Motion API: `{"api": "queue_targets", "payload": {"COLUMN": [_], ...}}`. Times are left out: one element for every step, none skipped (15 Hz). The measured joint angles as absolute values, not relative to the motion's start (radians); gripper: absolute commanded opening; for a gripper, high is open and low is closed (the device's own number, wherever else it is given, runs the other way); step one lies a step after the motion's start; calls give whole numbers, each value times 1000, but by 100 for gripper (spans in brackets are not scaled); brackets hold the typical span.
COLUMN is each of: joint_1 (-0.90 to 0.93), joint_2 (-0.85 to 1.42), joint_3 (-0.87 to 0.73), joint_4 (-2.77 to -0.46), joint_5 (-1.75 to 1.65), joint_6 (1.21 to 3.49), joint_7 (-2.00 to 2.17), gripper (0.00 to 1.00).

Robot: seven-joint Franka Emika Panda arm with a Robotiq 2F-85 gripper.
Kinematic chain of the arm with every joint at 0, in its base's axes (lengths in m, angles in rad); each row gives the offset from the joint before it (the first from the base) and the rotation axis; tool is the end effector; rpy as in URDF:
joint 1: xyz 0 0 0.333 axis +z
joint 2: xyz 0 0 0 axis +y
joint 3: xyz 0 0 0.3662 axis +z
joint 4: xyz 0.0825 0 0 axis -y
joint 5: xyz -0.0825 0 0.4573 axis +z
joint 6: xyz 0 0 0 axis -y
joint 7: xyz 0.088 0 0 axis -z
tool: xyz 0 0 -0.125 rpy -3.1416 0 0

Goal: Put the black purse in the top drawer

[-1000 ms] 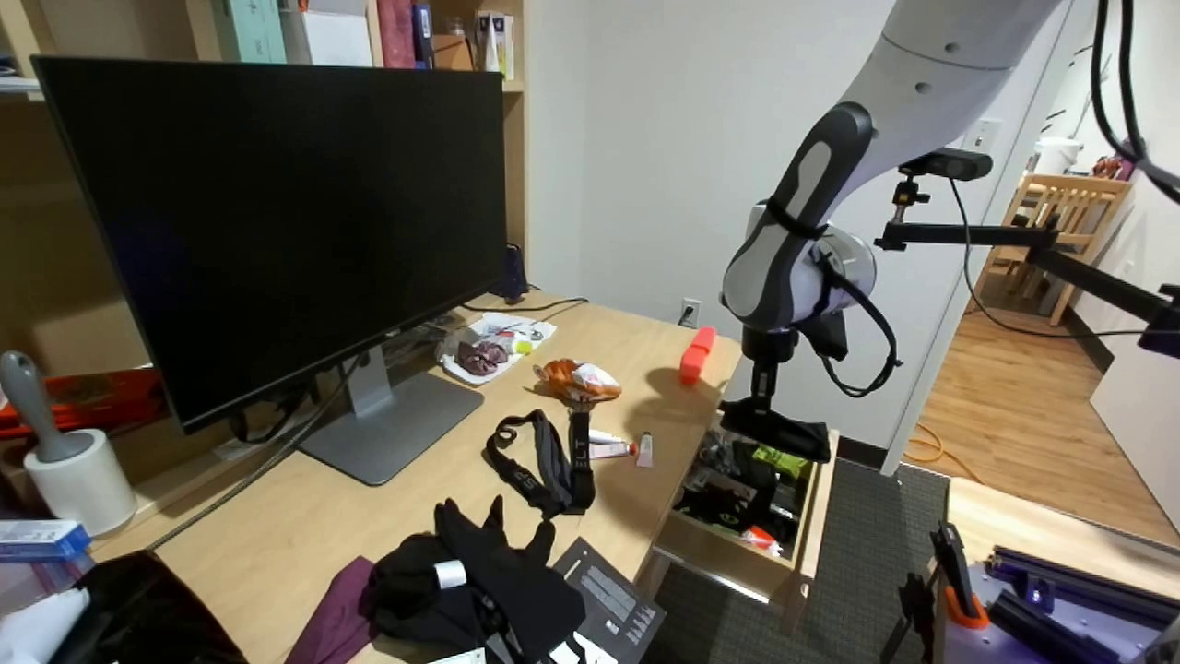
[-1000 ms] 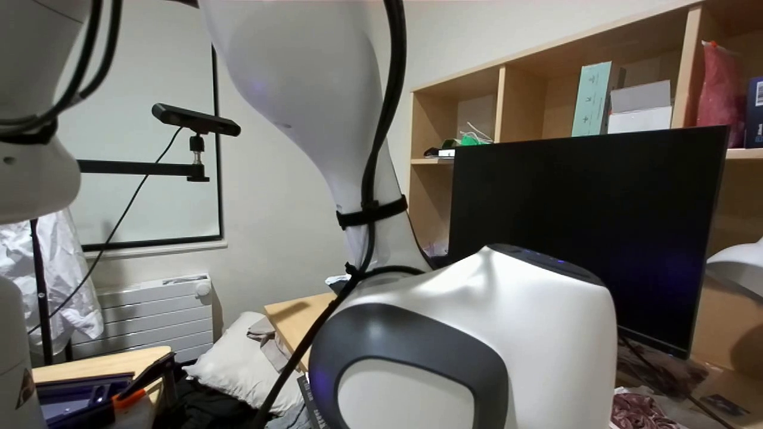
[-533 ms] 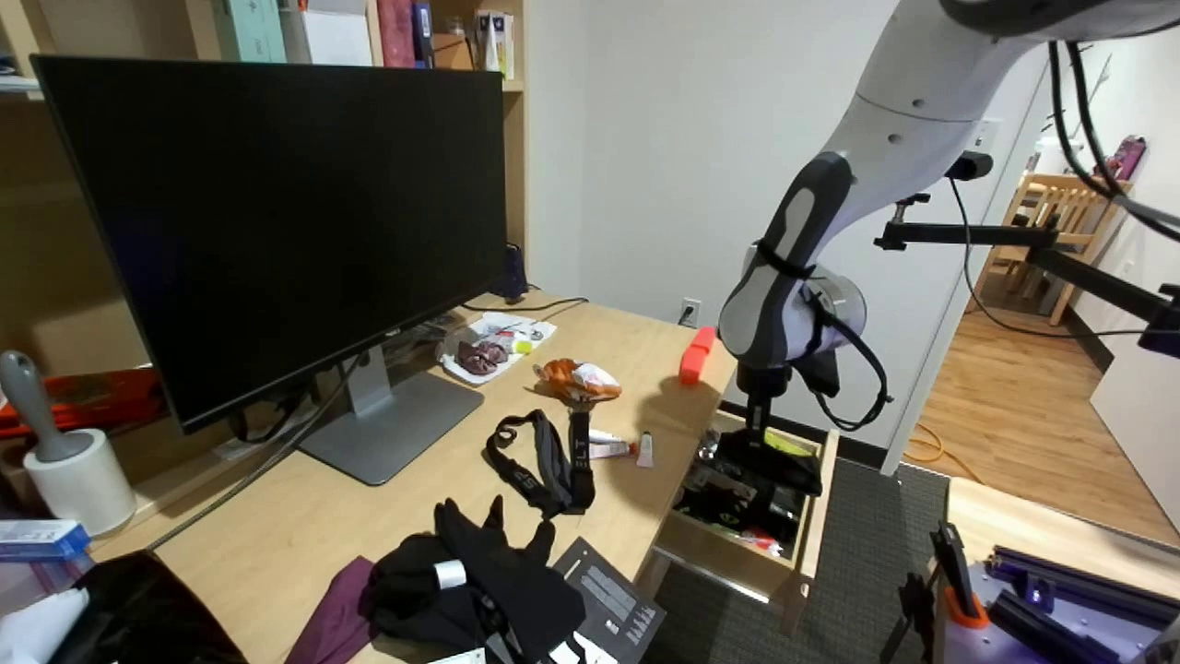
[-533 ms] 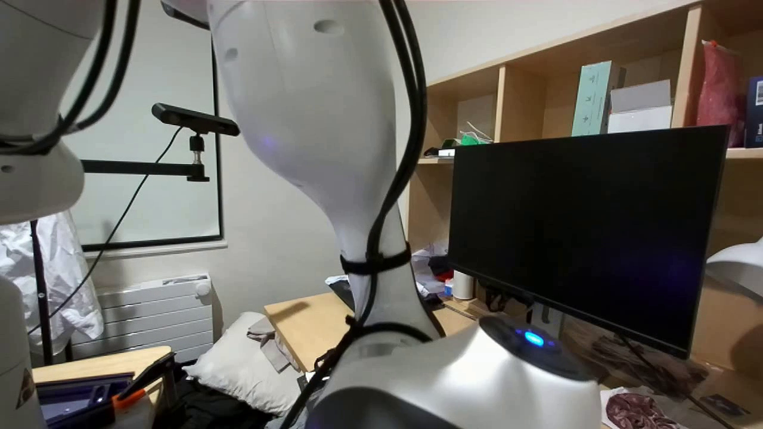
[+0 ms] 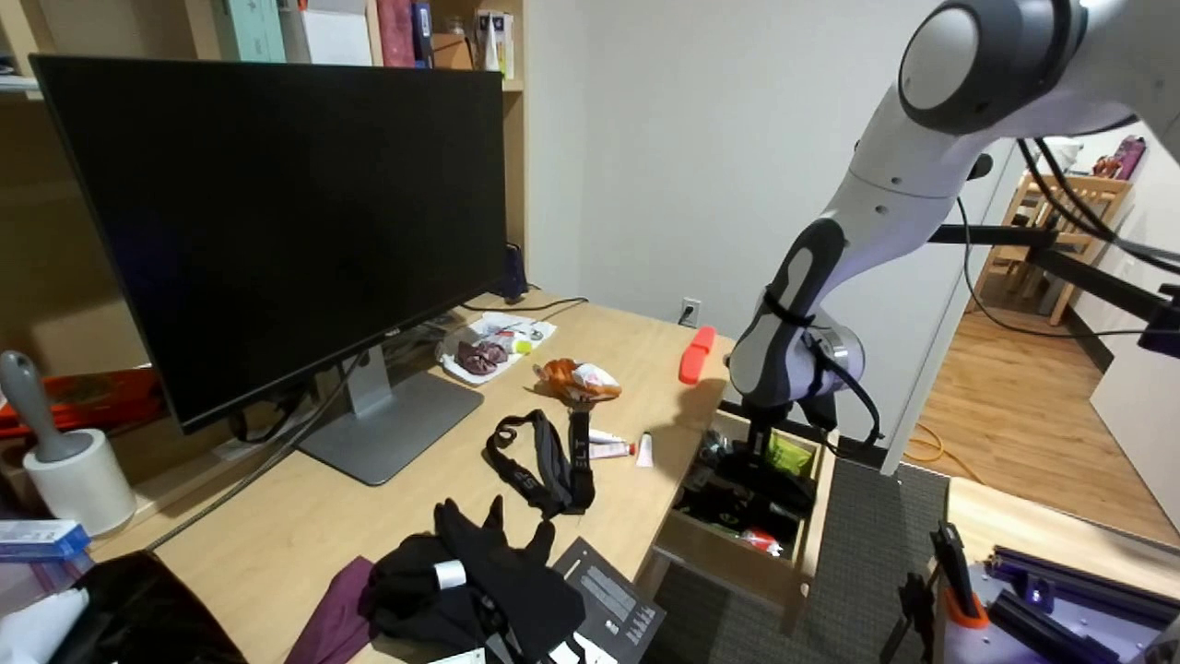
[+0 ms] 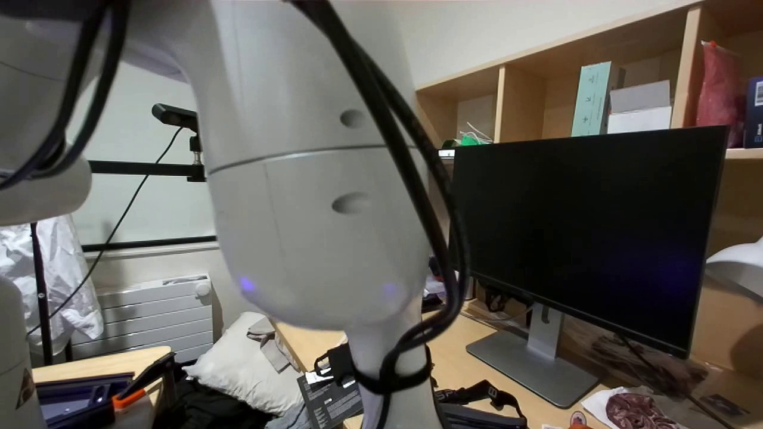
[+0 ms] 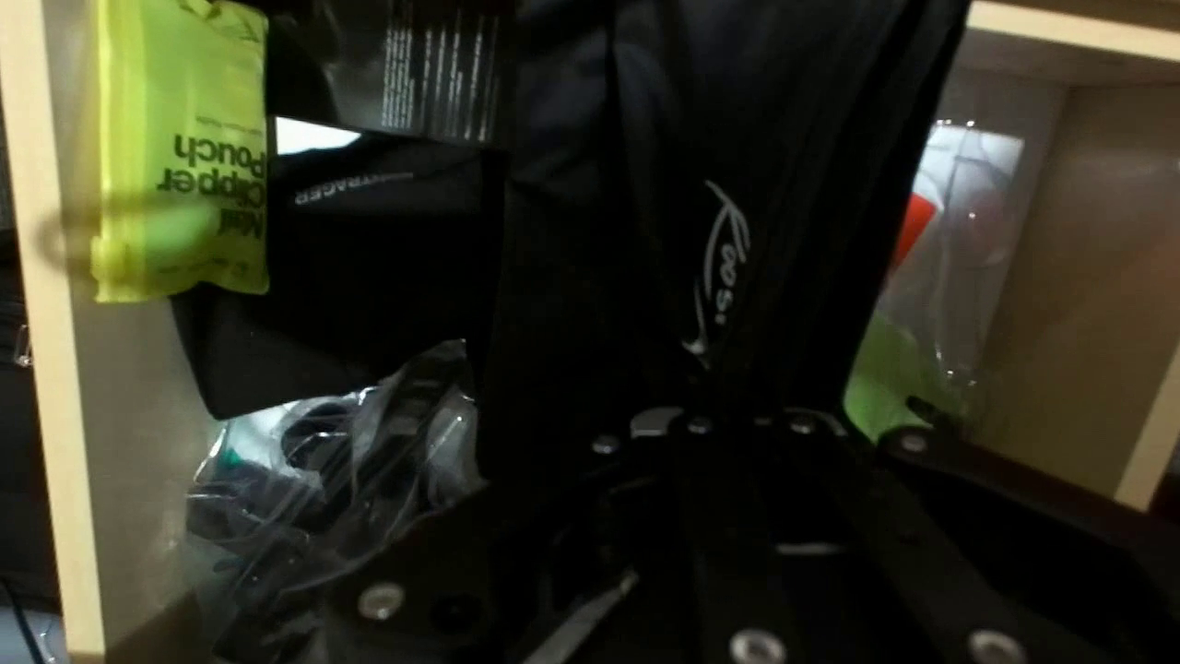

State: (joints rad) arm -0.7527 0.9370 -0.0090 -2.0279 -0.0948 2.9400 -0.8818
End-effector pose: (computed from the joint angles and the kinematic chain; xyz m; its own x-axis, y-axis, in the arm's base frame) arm 0.4305 -0.4037 -0.0795 0.9760 0.2151 -0.0352 0.2150 -0.9766 -0.0051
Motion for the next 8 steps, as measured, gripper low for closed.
{"api": "queue_targets", "payload": {"joint_1": [-766,-777,-786,-794,-800,-803,-806,-809], "joint_2": [963,986,1007,1025,1040,1053,1064,1072], "joint_3": [-6,-4,-2,-1,-1,-1,-1,-1], "joint_4": [-2001,-1976,-1955,-1936,-1920,-1906,-1896,-1887], "joint_5": [-106,-117,-130,-141,-151,-162,-171,-176], "joint_6": [2940,2940,2940,2940,2940,2940,2940,2940], "joint_7": [-882,-882,-882,-883,-884,-886,-888,-892], "gripper": [8,8,8,8,9,33,34,36]}}
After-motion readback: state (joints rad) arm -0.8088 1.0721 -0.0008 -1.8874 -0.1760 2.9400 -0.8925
